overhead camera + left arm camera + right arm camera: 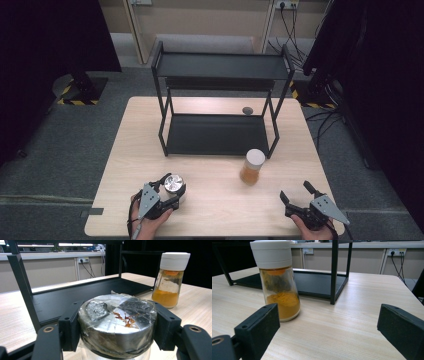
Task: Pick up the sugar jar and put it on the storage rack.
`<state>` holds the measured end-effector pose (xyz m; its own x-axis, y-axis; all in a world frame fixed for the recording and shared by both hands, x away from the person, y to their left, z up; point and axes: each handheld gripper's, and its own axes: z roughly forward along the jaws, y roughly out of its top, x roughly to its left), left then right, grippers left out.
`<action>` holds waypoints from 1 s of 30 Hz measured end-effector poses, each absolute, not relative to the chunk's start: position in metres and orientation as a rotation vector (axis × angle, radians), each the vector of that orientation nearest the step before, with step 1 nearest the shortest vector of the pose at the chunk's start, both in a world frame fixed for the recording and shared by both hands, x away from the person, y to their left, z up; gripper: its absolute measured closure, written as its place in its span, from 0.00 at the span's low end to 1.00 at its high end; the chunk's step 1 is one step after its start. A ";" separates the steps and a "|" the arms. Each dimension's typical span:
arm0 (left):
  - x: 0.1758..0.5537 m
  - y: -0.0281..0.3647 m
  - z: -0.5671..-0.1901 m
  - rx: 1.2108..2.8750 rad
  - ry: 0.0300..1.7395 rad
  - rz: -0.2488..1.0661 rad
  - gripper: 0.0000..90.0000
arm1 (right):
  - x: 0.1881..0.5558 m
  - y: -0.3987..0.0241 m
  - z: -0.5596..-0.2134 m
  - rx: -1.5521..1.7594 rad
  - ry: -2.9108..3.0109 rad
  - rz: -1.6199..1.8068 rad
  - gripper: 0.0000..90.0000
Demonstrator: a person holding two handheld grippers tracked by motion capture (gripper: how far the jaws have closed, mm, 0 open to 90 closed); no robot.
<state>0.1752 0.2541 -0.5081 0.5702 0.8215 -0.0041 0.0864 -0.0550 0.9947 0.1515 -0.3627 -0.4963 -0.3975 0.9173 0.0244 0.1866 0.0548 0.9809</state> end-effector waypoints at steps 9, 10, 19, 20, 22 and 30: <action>0.175 0.253 -0.500 1.515 0.813 0.730 0.38 | 0.152 -0.364 -0.497 1.115 1.673 1.402 0.05; 0.175 0.253 -0.498 1.508 0.811 0.733 0.38 | 0.152 -0.364 -0.497 1.117 1.672 1.402 0.05; 0.179 0.251 -0.480 1.490 0.787 0.777 0.38 | 0.152 -0.364 -0.496 1.115 1.674 1.399 0.05; 0.179 0.251 -0.479 1.489 0.784 0.779 0.38 | 0.152 -0.364 -0.496 1.115 1.674 1.399 0.05; 0.180 0.250 -0.476 1.486 0.782 0.787 0.38 | 0.152 -0.364 -0.496 1.115 1.673 1.400 0.05; 0.183 0.248 -0.469 1.468 0.778 0.801 0.38 | 0.152 -0.364 -0.496 1.116 1.673 1.400 0.05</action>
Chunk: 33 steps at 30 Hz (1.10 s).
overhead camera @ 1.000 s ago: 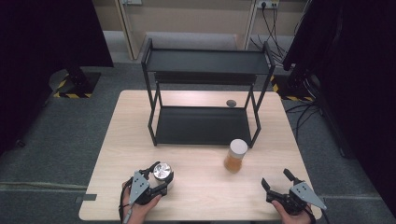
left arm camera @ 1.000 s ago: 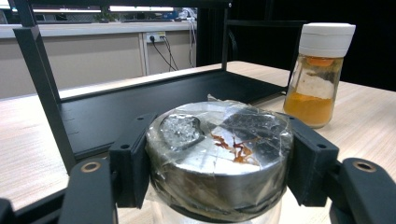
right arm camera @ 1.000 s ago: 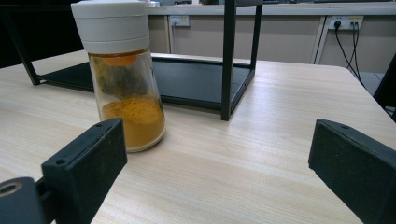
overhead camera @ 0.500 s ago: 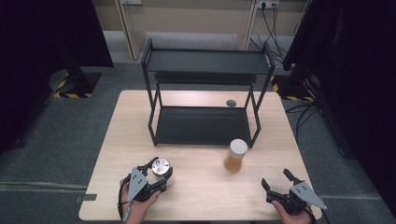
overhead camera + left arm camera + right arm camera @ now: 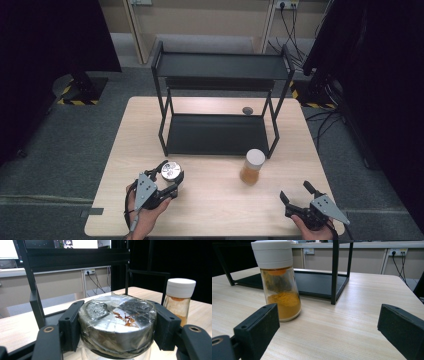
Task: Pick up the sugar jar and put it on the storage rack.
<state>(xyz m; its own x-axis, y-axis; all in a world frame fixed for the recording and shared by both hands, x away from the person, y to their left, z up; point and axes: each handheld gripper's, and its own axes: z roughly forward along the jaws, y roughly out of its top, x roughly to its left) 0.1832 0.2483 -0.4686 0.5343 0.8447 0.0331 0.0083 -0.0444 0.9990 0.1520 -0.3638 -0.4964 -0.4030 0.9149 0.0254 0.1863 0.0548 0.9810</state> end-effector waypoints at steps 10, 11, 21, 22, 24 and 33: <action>0.186 0.244 -0.460 1.424 0.788 0.831 0.38 | 0.152 -0.363 -0.496 1.116 1.673 1.398 0.05; 0.186 0.244 -0.458 1.422 0.788 0.834 0.38 | 0.152 -0.363 -0.496 1.116 1.673 1.398 0.05; 0.189 0.240 -0.445 1.385 0.785 0.876 0.38 | 0.152 -0.363 -0.496 1.115 1.673 1.398 0.05; 0.190 0.239 -0.444 1.381 0.783 0.882 0.38 | 0.152 -0.363 -0.496 1.115 1.673 1.399 0.05; 0.191 0.238 -0.441 1.375 0.782 0.889 0.38 | 0.152 -0.363 -0.496 1.115 1.673 1.399 0.05; 0.196 0.234 -0.429 1.345 0.770 0.908 0.38 | 0.152 -0.364 -0.497 1.115 1.670 1.399 0.05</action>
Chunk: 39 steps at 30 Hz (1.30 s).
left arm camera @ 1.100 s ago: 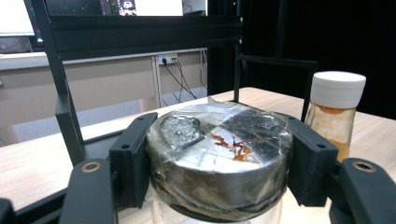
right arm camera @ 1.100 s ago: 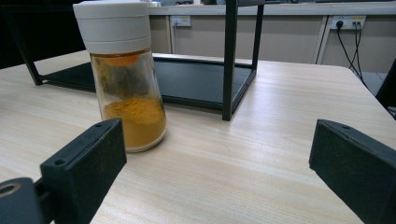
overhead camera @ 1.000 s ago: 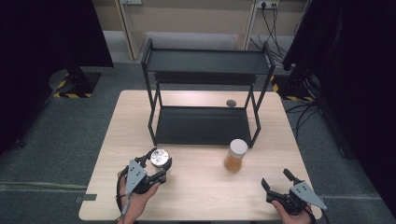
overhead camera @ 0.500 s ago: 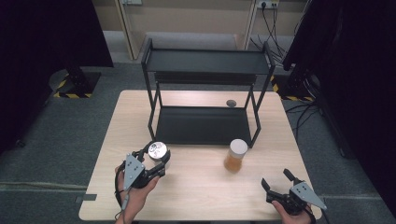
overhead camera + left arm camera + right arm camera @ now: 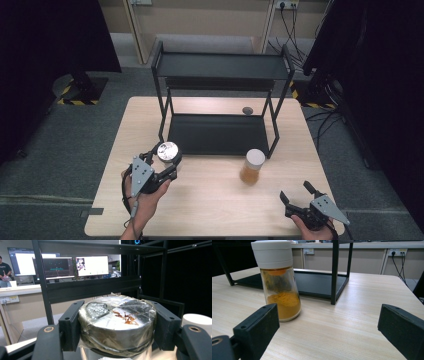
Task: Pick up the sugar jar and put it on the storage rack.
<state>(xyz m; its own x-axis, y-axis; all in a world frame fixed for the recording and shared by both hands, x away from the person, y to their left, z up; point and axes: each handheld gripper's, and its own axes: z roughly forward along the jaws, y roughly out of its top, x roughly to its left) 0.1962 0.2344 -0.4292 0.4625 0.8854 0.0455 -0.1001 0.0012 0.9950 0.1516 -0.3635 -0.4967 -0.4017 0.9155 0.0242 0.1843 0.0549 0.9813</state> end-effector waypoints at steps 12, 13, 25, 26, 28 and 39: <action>0.206 0.231 -0.411 1.324 0.751 0.931 0.38 | 0.152 -0.363 -0.497 1.118 1.668 1.400 0.05; 0.207 0.230 -0.410 1.325 0.752 0.933 0.38 | 0.152 -0.363 -0.497 1.118 1.669 1.400 0.05; 0.217 0.228 -0.395 1.307 0.746 0.949 0.38 | 0.151 -0.363 -0.497 1.119 1.668 1.399 0.05; 0.217 0.228 -0.395 1.307 0.746 0.949 0.38 | 0.152 -0.363 -0.497 1.119 1.668 1.399 0.05; 0.219 0.227 -0.390 1.303 0.748 0.954 0.38 | 0.152 -0.363 -0.496 1.119 1.670 1.397 0.05; 0.229 0.223 -0.370 1.280 0.736 0.974 0.38 | 0.152 -0.363 -0.496 1.114 1.673 1.395 0.04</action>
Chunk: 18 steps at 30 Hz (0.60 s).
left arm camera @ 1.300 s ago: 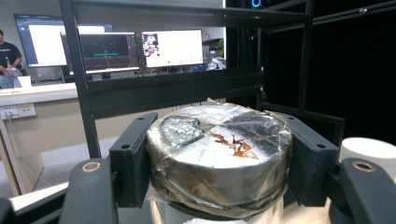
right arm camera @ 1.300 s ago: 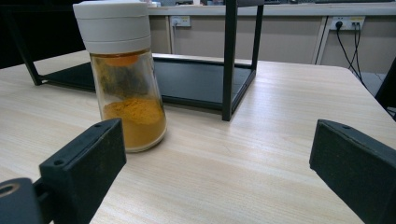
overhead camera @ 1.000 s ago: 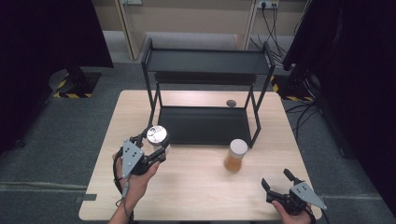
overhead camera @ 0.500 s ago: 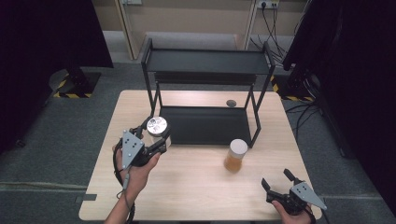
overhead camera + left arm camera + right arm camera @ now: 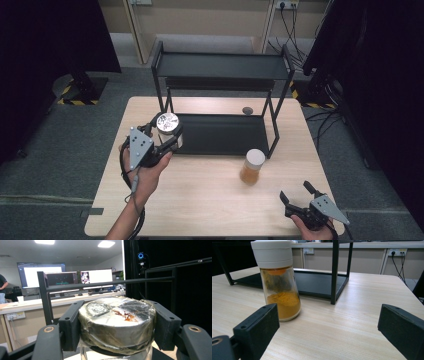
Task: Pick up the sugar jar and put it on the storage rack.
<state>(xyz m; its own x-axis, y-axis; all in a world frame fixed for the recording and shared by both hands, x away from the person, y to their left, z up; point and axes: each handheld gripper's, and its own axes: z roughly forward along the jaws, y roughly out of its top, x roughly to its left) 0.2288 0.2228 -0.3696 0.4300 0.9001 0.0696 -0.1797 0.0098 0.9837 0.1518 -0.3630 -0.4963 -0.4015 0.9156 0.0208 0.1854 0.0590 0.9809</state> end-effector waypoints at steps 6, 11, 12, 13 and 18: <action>0.234 0.220 -0.359 1.272 0.727 0.986 0.38 | 0.152 -0.363 -0.497 1.110 1.672 1.397 0.04; 0.237 0.218 -0.353 1.264 0.725 0.990 0.38 | 0.151 -0.363 -0.497 1.110 1.672 1.397 0.04; 0.238 0.218 -0.352 1.263 0.726 0.990 0.38 | 0.151 -0.363 -0.497 1.110 1.672 1.397 0.04; 0.239 0.218 -0.350 1.263 0.728 0.992 0.38 | 0.151 -0.363 -0.497 1.110 1.671 1.397 0.04; 0.245 0.218 -0.344 1.254 0.736 0.993 0.38 | 0.152 -0.363 -0.497 1.111 1.672 1.397 0.04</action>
